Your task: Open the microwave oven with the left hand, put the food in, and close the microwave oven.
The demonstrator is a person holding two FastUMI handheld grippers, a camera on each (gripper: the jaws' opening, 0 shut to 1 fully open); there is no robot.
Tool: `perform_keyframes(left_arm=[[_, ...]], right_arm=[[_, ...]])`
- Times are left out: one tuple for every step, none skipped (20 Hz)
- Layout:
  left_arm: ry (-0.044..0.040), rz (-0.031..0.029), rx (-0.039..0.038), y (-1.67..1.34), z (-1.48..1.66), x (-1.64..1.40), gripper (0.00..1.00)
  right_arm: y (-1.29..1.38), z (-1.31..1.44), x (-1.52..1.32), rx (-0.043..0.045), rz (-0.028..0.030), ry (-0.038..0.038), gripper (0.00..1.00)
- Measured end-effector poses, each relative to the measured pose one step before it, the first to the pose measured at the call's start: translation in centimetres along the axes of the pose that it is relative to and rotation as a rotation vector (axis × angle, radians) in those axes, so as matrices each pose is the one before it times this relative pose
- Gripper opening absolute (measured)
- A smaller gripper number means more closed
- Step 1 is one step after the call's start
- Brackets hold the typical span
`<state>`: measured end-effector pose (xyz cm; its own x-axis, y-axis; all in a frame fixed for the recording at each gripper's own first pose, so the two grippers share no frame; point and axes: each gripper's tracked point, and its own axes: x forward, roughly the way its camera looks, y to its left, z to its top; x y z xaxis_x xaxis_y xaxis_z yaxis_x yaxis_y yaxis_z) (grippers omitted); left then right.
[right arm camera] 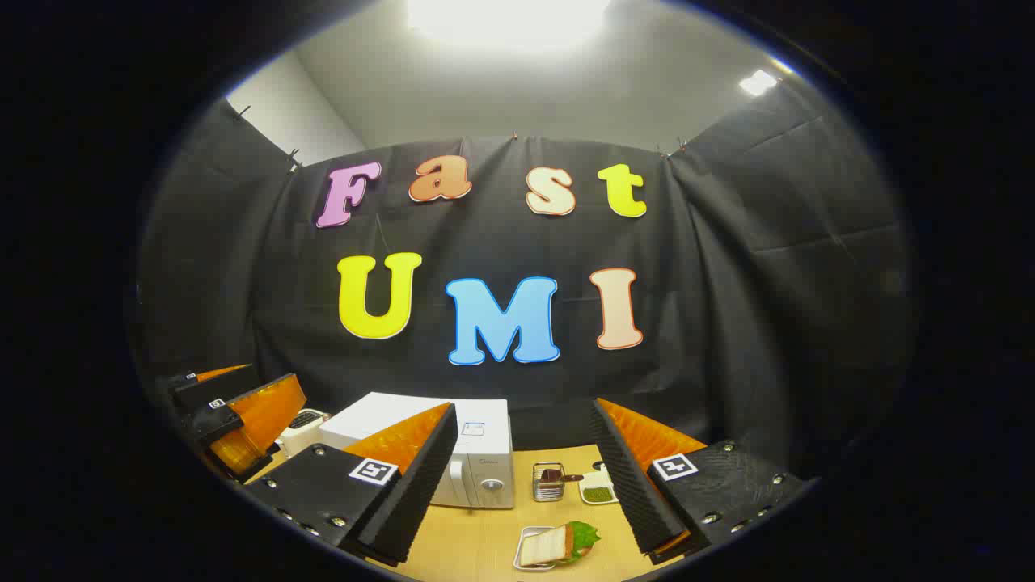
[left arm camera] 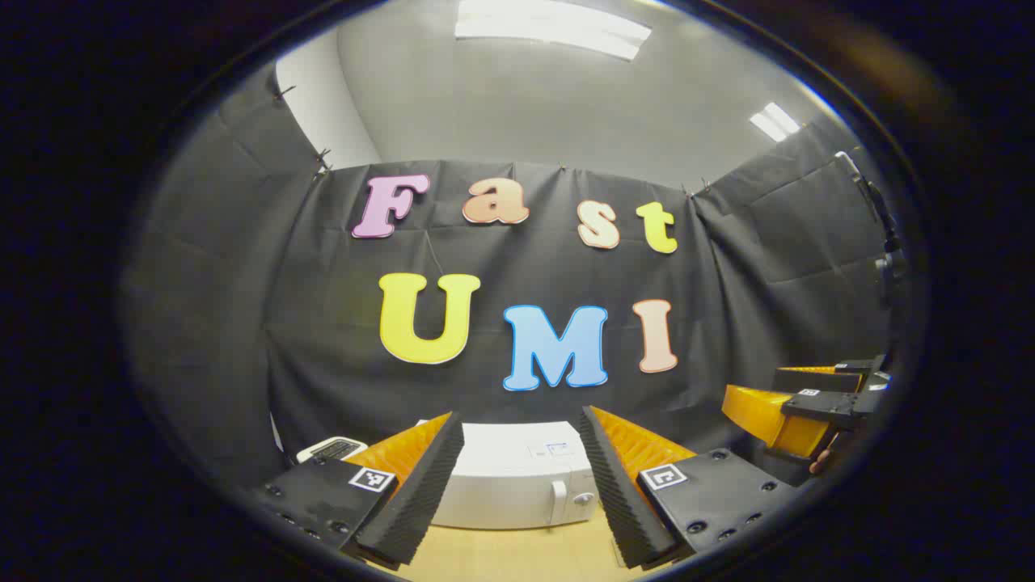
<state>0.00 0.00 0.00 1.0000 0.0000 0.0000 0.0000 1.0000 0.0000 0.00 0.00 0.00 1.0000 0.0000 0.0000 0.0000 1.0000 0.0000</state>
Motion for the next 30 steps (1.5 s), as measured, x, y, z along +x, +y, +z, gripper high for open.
perform_keyframes(left_arm=[[0.00595, -0.00018, -0.00374, -0.322, -0.327, 0.484, 0.94], [-0.0034, 0.00592, -0.00175, -0.087, -0.022, 0.473, 0.94], [0.00044, 0.00974, -0.00036, 0.035, -0.043, 0.512, 0.94], [0.00142, 0.00561, -0.00346, -0.068, -0.211, 0.495, 0.94], [-0.00234, 0.00095, -0.00529, -0.189, 0.011, 0.479, 0.94], [0.00415, -0.0035, -0.00156, -0.397, -0.193, 0.49, 0.94], [0.00651, -0.00193, 0.00275, -0.187, -0.225, 0.442, 0.94], [0.00461, -0.00289, 0.0021, -0.044, -0.207, 0.388, 0.94], [0.00329, -0.00269, 0.00285, -0.132, -0.276, 0.325, 0.94], [0.00398, -0.00372, 0.00295, -0.215, -0.306, 0.399, 0.94], [0.01114, -0.00638, -0.00066, -0.265, -0.365, 0.354, 0.94], [0.00973, -0.00723, -0.00775, -0.145, -0.6, 0.157, 0.94], [0.00788, -0.00455, -0.00854, -0.223, -0.385, 0.35, 0.94], [0.00715, -0.00086, -0.00382, -0.158, -0.431, 0.36, 0.94], [0.00851, -0.00024, 0.00105, -0.026, -0.488, 0.397, 0.94], [0.01298, -0.00278, 0.00168, -0.172, -0.925, 0.254, 0.94], [0.02111, -0.01357, -0.0072, -0.403, -1.058, 0.472, 0.94], [0.0328, -0.01876, -0.00702, -0.744, -1.496, 0.66, 0.94], [0.02538, -0.01114, -0.00386, -0.419, -1.152, 0.351, 0.94], [0.01891, -0.0066, -0.00243, -0.133, -0.835, 0.576, 0.94], [0.01692, -0.00318, -0.00232, -0.231, -0.939, 0.675, 0.93], [0.02025, -0.00372, -0.00002, -0.238, -1.31, 0.781, 0.94], [0.02046, -0.00302, 0.00203, -0.331, -1.134, 0.851, 0.94], [0.02419, -0.00066, 0.00497, -0.18, -1.356, 0.808, 0.94], [0.02649, -0.00129, 0.00648, -0.297, -1.42, 0.969, 0.94], [0.02224, -0.00339, 0.00483, -0.332, -1.143, 1.097, 0.94], [0.02145, 0.00053, 0.0021, -0.104, -1.163, 1.035, 0.94], [0.02196, -0.00018, -0.00302, -0.215, -0.997, 1.017, 0.94], [0.01331, -0.00242, -0.00952, -0.259, -0.706, 0.763, 0.93], [-0.00354, -0.00217, -0.01097, -0.195, 0.054, 0.539, 0.94]], right_arm=[[-0.481, 0.401, 0.339, 0.0039, -0.00302, -0.01285, 0.98], [-0.236, 0.45, 0.342, 0.00904, 0.00128, -0.01654, 0.98], [-0.237, 0.06, 0.409, 0.00715, 0.00277, -0.00562, 0.98], [-0.282, 0.098, 0.393, -0.00005, 0.00141, -0.00416, 0.98], [-0.401, 0.228, 0.412, -0.00678, -0.00103, -0.0069, 0.98], [-0.39, 0.037, 0.393, -0.00689, -0.00295, -0.00261, 0.99], [-0.12, -0.33, 0.315, -0.00229, 0.00028, 0.00632, 0.98], [-0.097, -0.37, 0.295, 0.00188, 0.00019, 0.01071, 0.98], [-0.08, -0.251, 0.225, 0.00546, 0.00145, 0.00705, 0.98], [-0.099, -0.202, 0.185, 0.00452, -0.00126, 0.00583, 0.98], [-0.166, -0.327, 0.093, 0.00125, -0.00274, 0.00756, 0.98], [-0.242, -0.294, 0.081, -0.00159, -0.0049, 0.00857, 0.98], [-0.221, -0.277, 0.131, -0.00049, -0.00058, 0.0064, 0.98], [-0.143, -0.169, 0.071, -0.0008, -0.00103, 0.00566, 0.98], [-0.24, -0.239, 0.066, -0.00021, -0.00213, 0.00519, 0.98], [-0.242, -0.235, 0.124, 0.00089, -0.00205, 0.00682, 0.98], [-0.286, -0.26, 0.111, 0.00199, -0.00279, 0.00732, 0.98], [-0.266, -0.181, 0.183, 0.00337, -0.00078, 0.00692, 0.99], [-0.167, -0.32, 0.266, 0.00167, 0.00309, 0.00844, 0.99], [-0.162, -0.163, 0.225, -0.0024, 0.00473, 0.0063, 0.98], [-0.348, -0.225, 0.221, -0.00454, -0.00199, 0.00511, 0.98], [-0.342, -0.175, 0.125, -0.00496, -0.00318, 0.00581, 0.98], [-0.334, -0.371, 0.144, -0.00359, -0.00197, 0.00638, 0.98], [-0.319, -0.373, 0.209, -0.00232, -0.00116, 0.00886, 0.99], [-0.345, -0.45, 0.246, -0.00081, -0.00176, 0.01038, 0.99], [-0.412, -0.355, 0.284, -0.0002, -0.00339, 0.01091, 0.98], [-0.379, -0.335, 0.22, 0.00074, -0.00234, 0.00914, 0.99], [-0.398, -0.261, 0.285, 0.00119, -0.00405, 0.00869, 0.99], [-0.413, -0.242, 0.246, 0.00165, -0.00296, 0.00487, 0.99], [-0.372, 0.07, 0.201, 0.00121, -0.00229, -0.00122, 0.98]])
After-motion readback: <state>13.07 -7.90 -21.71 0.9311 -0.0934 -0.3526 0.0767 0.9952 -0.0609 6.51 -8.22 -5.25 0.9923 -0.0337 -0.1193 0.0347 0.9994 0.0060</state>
